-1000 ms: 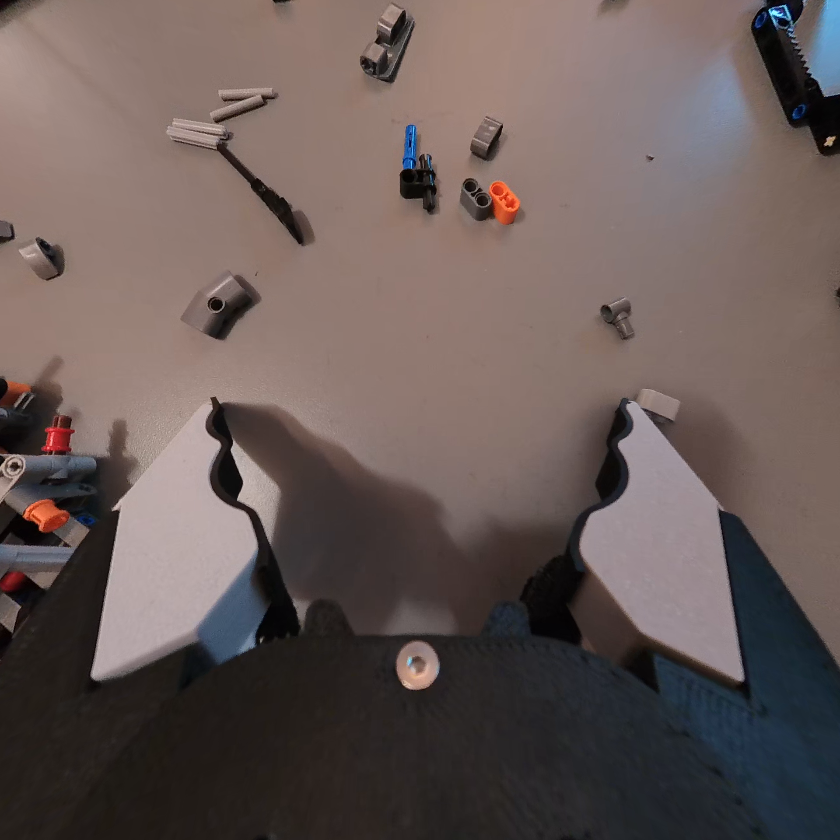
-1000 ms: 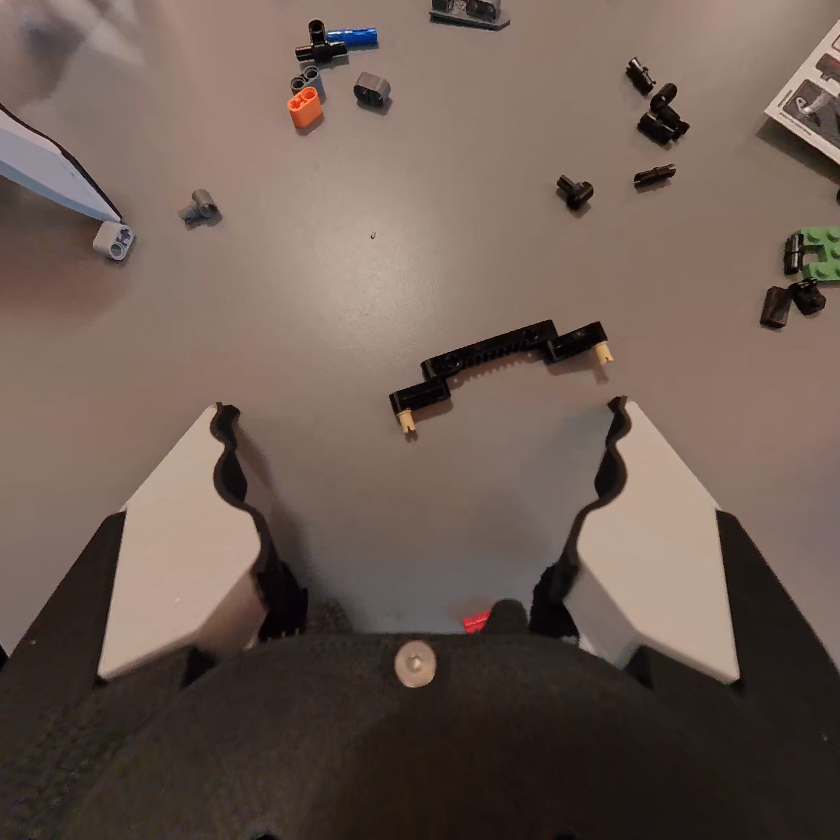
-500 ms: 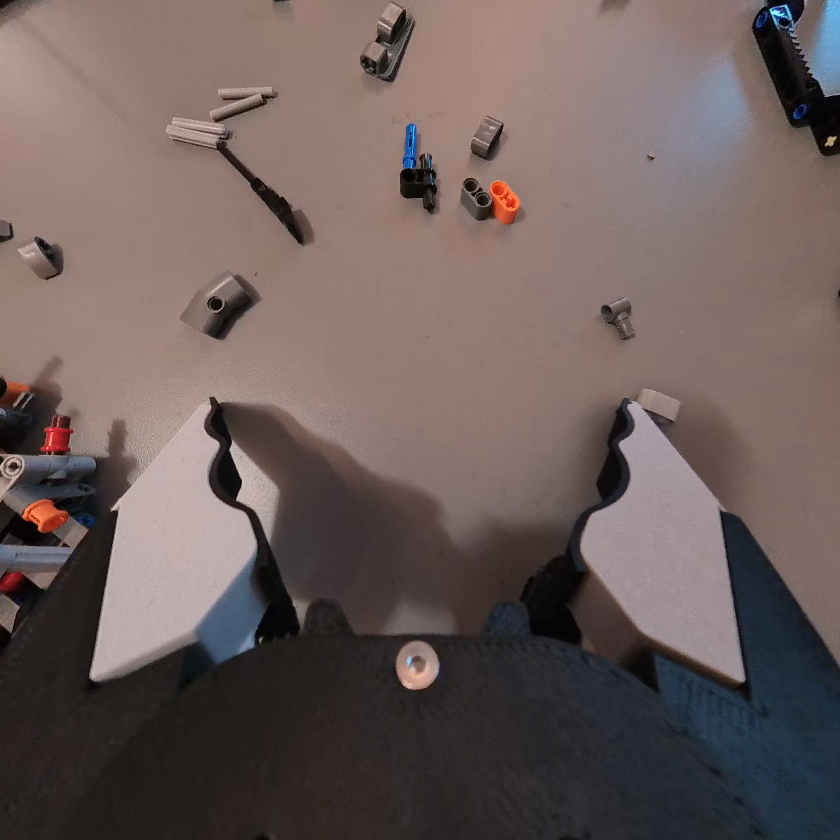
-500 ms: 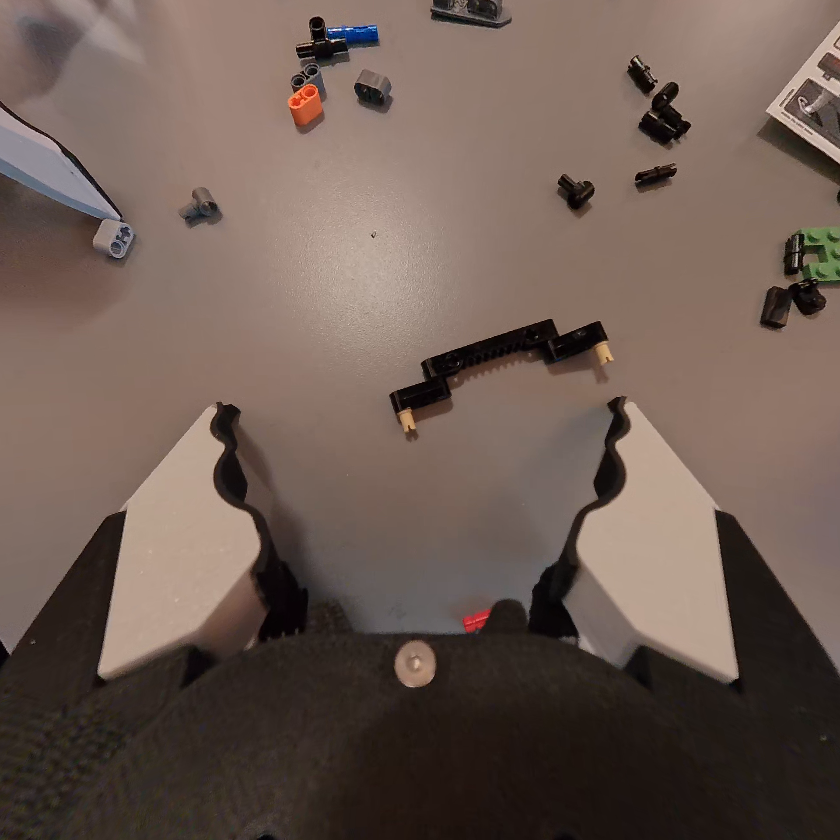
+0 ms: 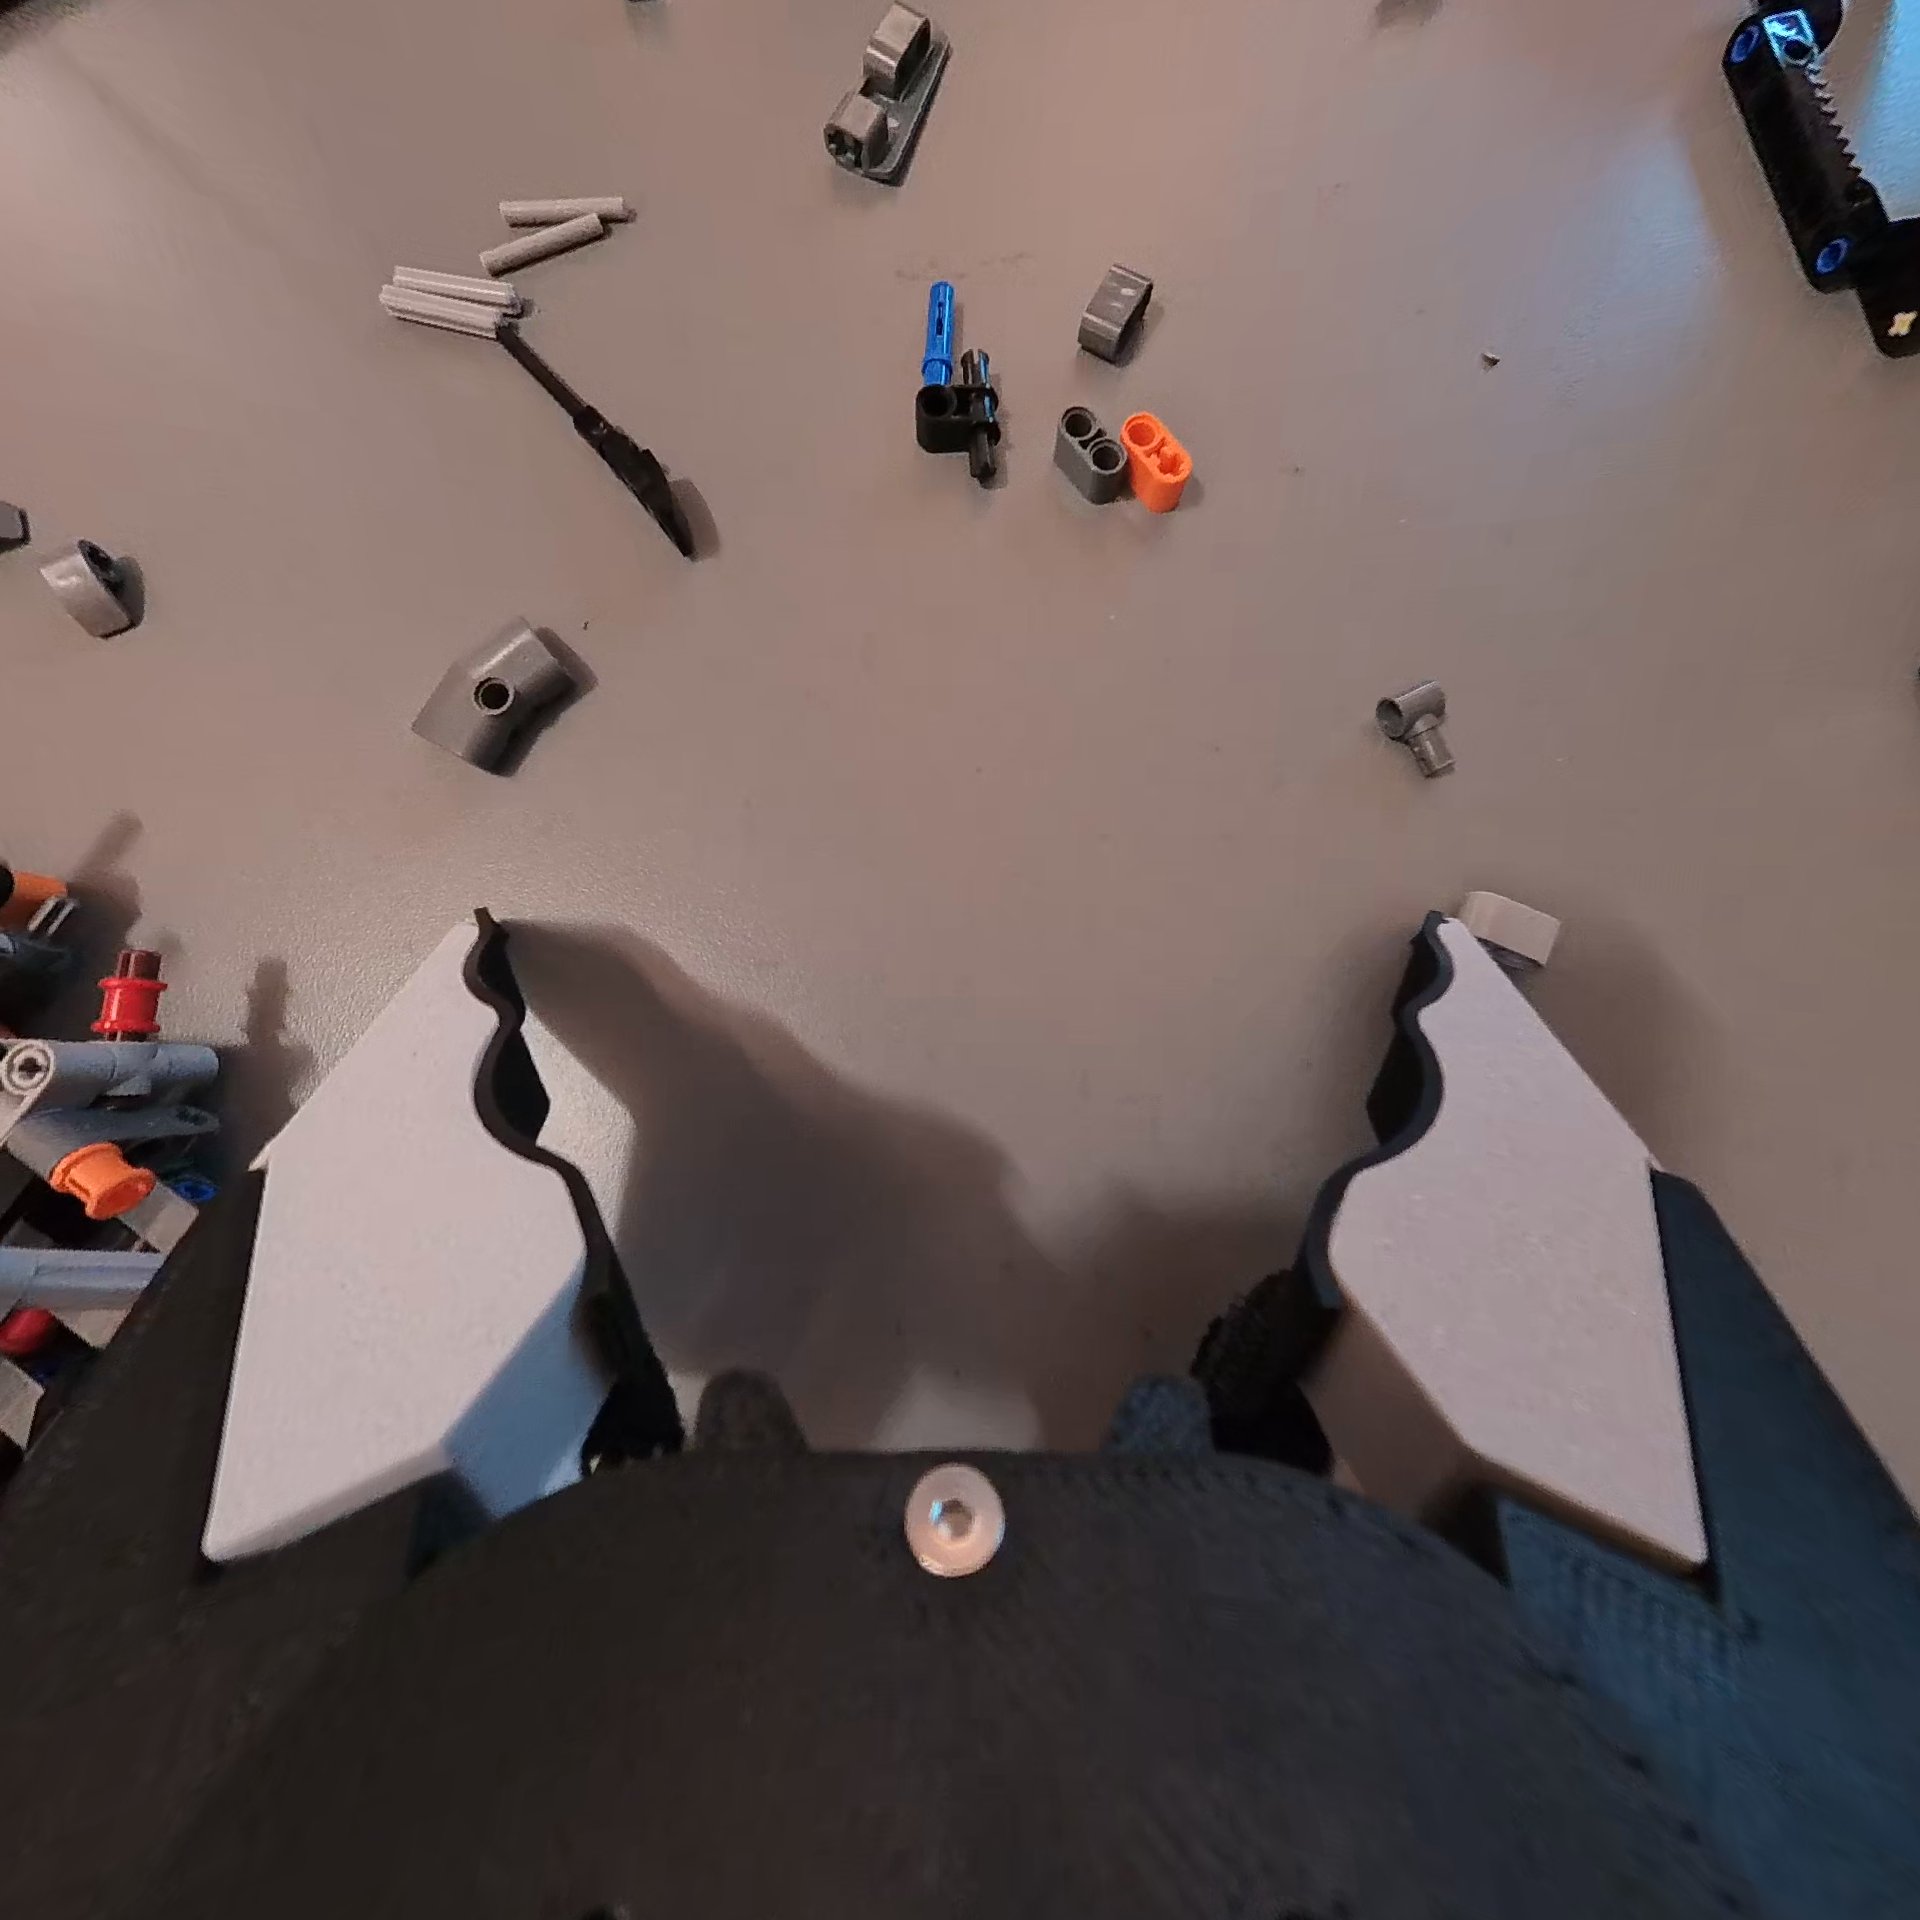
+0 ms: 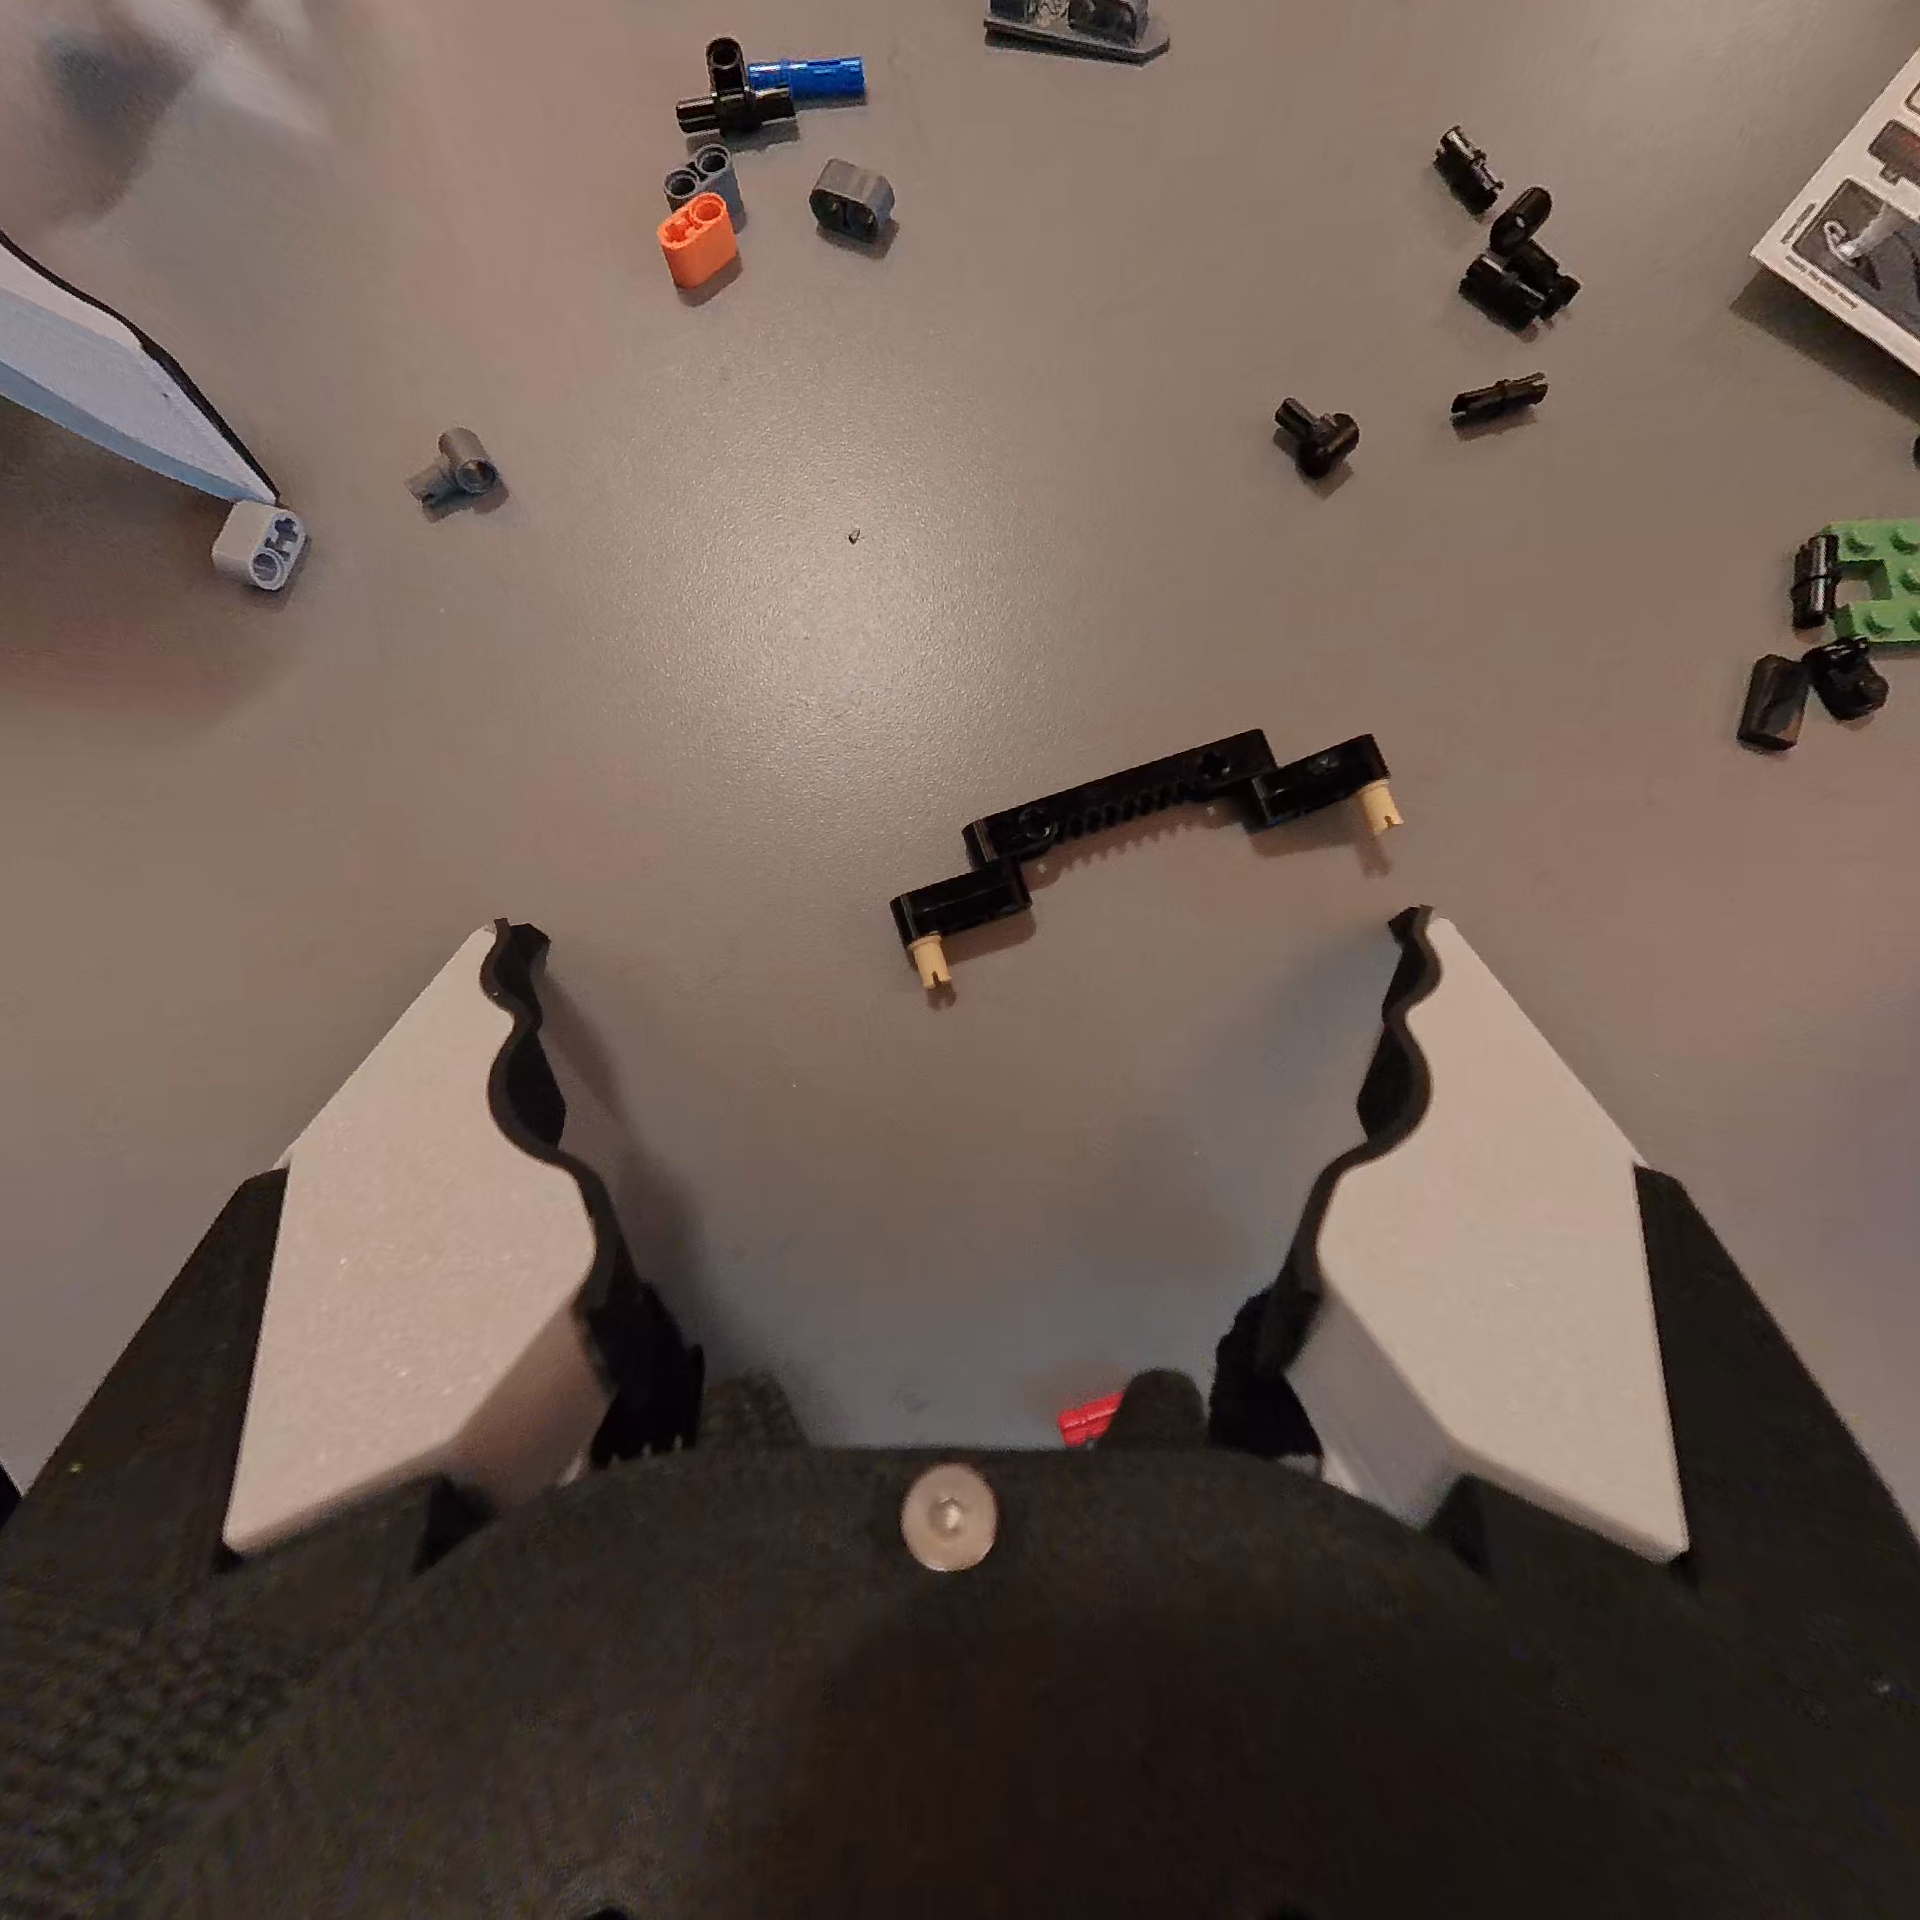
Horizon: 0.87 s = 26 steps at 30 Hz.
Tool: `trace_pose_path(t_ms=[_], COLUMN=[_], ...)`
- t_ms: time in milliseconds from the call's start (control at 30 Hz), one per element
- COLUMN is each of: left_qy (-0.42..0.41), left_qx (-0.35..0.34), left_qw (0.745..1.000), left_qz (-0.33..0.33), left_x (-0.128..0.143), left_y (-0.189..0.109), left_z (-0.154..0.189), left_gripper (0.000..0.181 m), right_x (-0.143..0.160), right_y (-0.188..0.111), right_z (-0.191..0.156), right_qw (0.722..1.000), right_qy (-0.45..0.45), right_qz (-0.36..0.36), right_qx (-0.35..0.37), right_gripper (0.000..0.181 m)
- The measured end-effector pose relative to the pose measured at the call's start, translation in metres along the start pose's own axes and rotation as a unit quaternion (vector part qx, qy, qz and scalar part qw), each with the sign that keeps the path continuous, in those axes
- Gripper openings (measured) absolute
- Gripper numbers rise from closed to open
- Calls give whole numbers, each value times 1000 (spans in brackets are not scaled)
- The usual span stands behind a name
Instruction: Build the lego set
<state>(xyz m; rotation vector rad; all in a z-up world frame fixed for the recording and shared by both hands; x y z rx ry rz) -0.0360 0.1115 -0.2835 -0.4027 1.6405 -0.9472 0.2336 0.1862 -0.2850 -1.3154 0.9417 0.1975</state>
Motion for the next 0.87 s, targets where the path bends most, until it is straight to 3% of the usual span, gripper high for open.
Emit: trace_pose_path(t_ms=[867], left_qy=[0], left_qx=[1], left_qw=[1000], left_qz=[0], left_x=[-1], left_y=[1], left_z=[-1], left_gripper=[158], right_x=[0], right_y=[1], right_z=[2], right_qw=[1000], right_qy=[1], right_qz=[1], right_qx=[3], right_gripper=[155])
Point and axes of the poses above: each gripper's, where its closed fingertips meet, y out along the fingers, x out of its underside, z = x × y across the jaws, the point moved 10 cm from there along -y, back along the fingers, and after that the axes turned 2 degrees about y, right-handed, at the moved point
